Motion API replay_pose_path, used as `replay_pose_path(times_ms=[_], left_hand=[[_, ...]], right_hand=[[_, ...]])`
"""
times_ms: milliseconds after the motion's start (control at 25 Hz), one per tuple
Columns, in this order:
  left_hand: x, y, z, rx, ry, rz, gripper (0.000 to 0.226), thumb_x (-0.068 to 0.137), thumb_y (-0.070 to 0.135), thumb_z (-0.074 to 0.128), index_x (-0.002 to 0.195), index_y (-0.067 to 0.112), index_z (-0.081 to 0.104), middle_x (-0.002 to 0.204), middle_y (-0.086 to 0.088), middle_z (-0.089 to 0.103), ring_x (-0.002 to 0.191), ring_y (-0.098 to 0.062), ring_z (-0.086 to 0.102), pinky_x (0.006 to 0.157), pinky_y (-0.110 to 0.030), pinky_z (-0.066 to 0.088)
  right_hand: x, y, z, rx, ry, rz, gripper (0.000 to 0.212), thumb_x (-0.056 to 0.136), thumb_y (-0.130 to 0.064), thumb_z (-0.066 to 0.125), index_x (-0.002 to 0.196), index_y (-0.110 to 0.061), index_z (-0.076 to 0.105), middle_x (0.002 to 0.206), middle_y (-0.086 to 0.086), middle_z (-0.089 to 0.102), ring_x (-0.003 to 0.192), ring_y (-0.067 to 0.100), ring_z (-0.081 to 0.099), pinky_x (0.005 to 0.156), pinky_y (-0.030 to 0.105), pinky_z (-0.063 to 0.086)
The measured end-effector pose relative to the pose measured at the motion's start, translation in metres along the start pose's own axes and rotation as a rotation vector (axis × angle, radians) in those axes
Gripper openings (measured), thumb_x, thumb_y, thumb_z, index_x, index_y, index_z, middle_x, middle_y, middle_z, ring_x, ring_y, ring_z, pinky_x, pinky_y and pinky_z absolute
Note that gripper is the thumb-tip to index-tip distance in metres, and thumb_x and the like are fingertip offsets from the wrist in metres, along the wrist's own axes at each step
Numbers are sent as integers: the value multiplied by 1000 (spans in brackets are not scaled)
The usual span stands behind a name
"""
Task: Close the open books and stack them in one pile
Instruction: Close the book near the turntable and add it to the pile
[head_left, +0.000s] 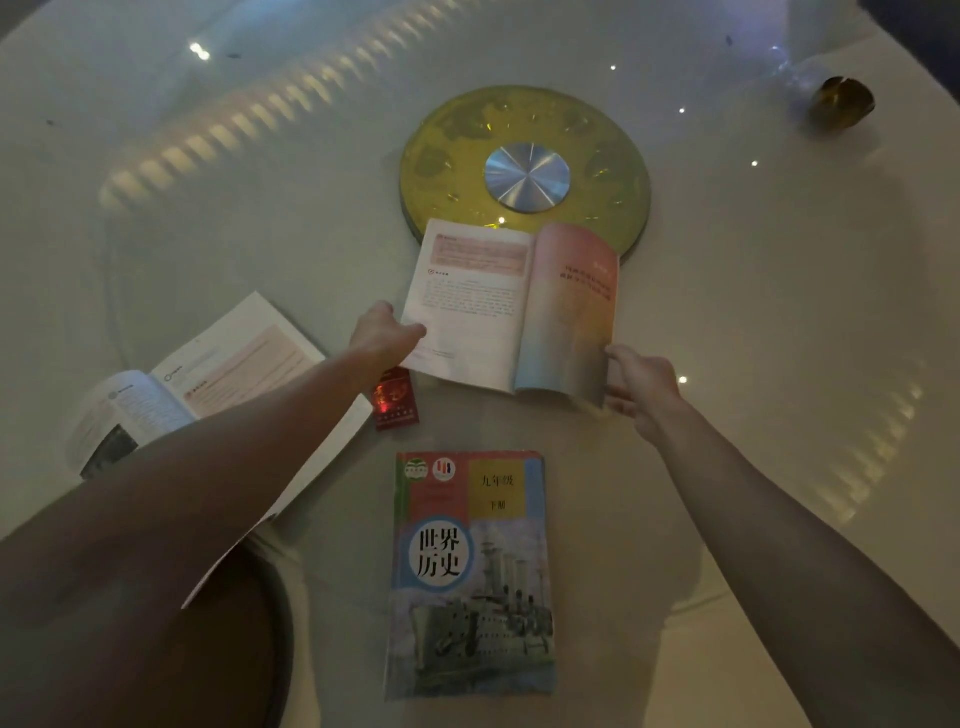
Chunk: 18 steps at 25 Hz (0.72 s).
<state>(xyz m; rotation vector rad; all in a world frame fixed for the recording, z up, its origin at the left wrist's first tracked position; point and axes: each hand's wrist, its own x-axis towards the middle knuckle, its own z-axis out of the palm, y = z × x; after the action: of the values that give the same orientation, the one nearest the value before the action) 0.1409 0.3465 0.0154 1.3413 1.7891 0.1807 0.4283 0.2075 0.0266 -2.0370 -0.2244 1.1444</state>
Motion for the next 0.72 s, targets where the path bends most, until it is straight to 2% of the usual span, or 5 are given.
replay_pose_path(times_ms=[200,320,440,640,720], left_hand=[[14,2,12,-169,-130,-42,32,87,22,74,116,10,66,107,-4,71,78,-14,69,56,-24,50],[16,7,9,-248,-99,-35,16,87,15,72,102,13,67,92,-1,69,72,-12,69,53,-23,52],[11,12,5,-343,-119,72,19,86,9,65,104,14,69,96,-3,71,81,-16,70,62,-26,56],[-12,28,19,-737,-384,-40,30,93,36,55,88,10,69,78,-6,72,65,-20,69,55,-28,56],[-18,29,26,-738,-433,-50,44,91,53,58,87,11,70,68,-3,74,62,-19,71,55,-29,57]], right_hand=[[5,-9,26,-58,-144,102,26,85,-45,71,86,-19,66,68,1,55,51,13,39,51,27,31],[4,-12,34,136,-195,37,20,89,-33,72,98,-14,73,70,-4,70,62,13,62,58,27,48],[-2,-25,45,273,-258,-162,19,97,-22,64,108,-14,76,97,-1,82,91,16,77,75,31,62],[-34,-34,79,-112,-543,-314,56,101,-56,44,123,-16,75,128,4,75,117,17,69,98,28,52],[-46,-24,83,-306,-580,-353,59,105,-56,37,122,-16,76,122,4,76,111,17,69,99,29,49]])
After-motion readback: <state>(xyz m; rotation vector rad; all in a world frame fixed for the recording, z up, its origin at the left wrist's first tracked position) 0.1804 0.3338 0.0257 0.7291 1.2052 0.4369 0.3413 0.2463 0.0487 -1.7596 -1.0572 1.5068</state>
